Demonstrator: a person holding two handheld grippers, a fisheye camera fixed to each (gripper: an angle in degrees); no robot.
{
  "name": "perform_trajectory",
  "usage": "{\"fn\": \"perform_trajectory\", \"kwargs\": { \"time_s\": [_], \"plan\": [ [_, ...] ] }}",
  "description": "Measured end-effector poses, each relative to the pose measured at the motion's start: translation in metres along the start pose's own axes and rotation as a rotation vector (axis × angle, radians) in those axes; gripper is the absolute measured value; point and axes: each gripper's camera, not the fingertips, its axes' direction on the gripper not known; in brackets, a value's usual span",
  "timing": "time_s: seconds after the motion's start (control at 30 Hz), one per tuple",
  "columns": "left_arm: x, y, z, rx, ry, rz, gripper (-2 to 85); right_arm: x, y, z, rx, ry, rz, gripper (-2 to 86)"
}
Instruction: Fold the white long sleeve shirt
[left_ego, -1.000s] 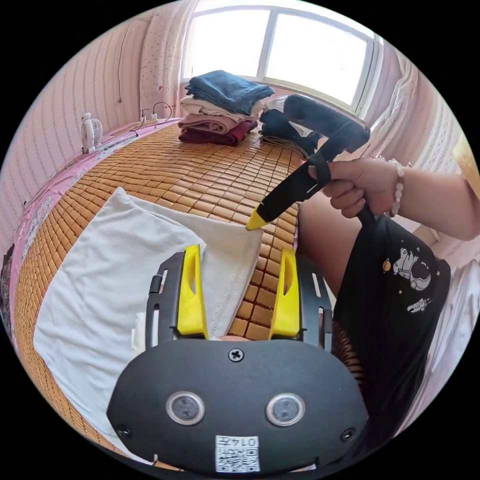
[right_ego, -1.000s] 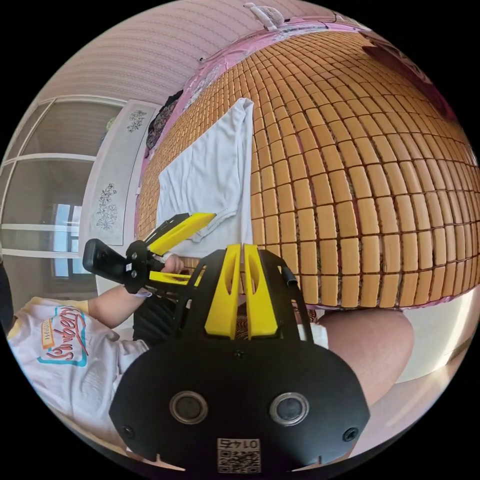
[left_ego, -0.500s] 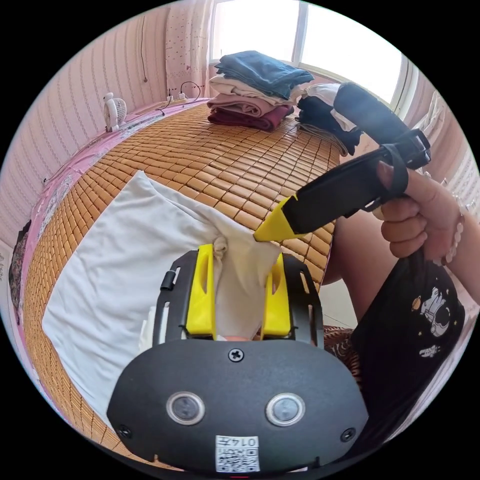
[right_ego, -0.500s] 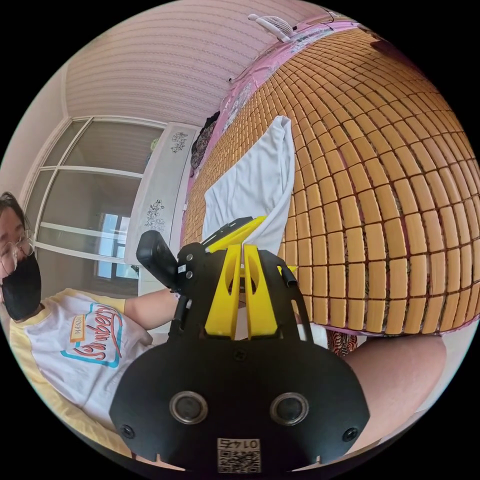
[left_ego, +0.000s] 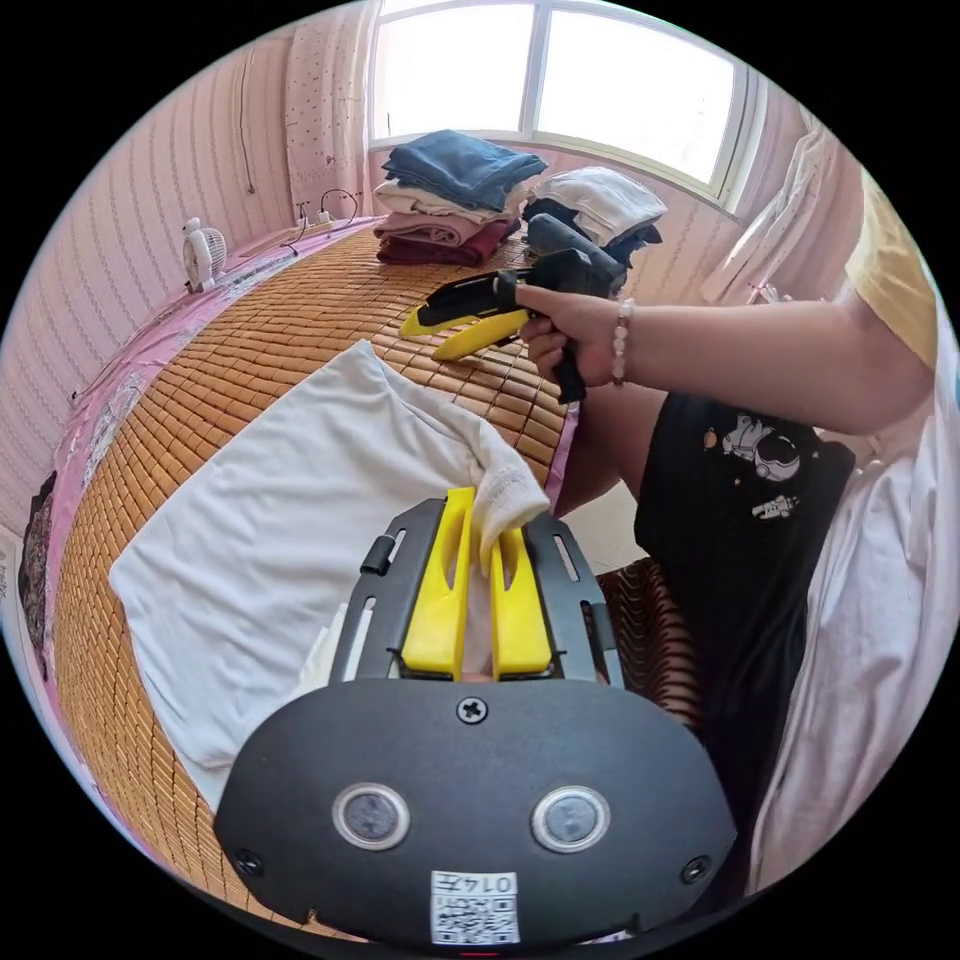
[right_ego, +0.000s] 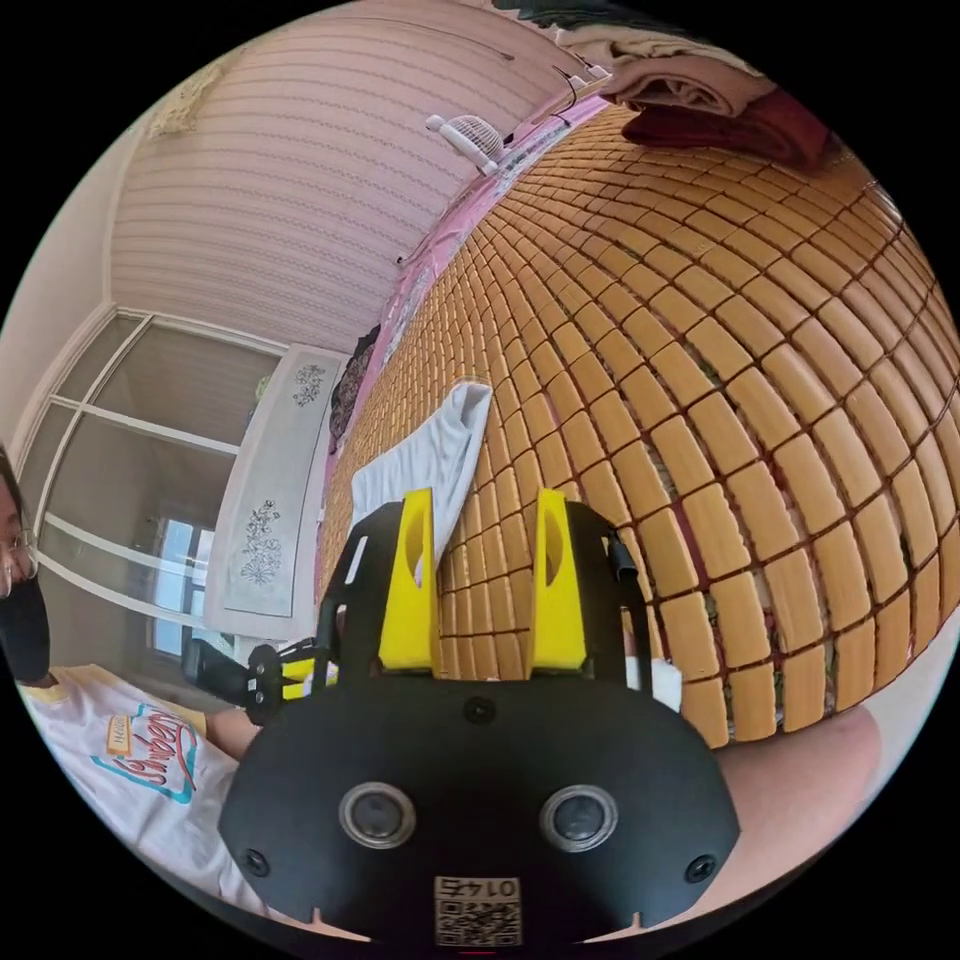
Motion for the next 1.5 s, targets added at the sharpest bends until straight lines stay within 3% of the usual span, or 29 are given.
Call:
{"fn": "perform_trajectory", "kwargs": {
  "time_s": [0.17, 0.3, 0.57, 0.77, 0.9, 1.07, 1.13, 1.3, 1.5],
  "plan": [
    [-0.001, 0.021, -0.036, -0.008, 0.019, 0.023, -0.6, -0.005, -0.008, 0.02, 0.062, -0.067, 0.024, 11.9],
    [-0.014, 0.021, -0.06, 0.03, 0.011, 0.023, -0.5, 0.009, -0.022, 0.043, -0.087, -0.105, 0.072, 2.5],
    [-0.047, -0.011, -0.126, 0.298, 0.178, -0.079, -0.4, -0.004, 0.002, -0.054, 0.052, -0.119, 0.019, 0.8],
    [-0.108, -0.003, -0.15, 0.404, 0.219, -0.221, 0.5, -0.085, 0.001, -0.091, 0.086, 0.026, -0.154, 1.2],
    [-0.179, 0.024, -0.17, 0.423, 0.125, -0.348, 3.1, -0.153, -0.033, -0.004, 0.001, 0.031, -0.299, 2.8],
    [-0.322, 0.102, -0.164, 0.232, -0.07, -0.715, 4.9, -0.191, -0.068, 0.116, -0.039, -0.018, -0.33, 8.1],
    [-0.35, 0.13, -0.171, 0.239, -0.06, -0.799, 4.9, -0.199, -0.076, 0.164, -0.123, 0.076, -0.347, 8.3],
    [-0.374, 0.134, -0.175, 0.305, -0.075, -0.802, 5.4, -0.215, -0.066, 0.236, -0.258, 0.31, -0.465, 8.7],
    [-0.387, 0.067, -0.124, 0.2, -0.055, -0.687, 9.9, -0.239, -0.054, 0.322, -0.317, 0.484, -0.609, 11.4]
  ]
}}
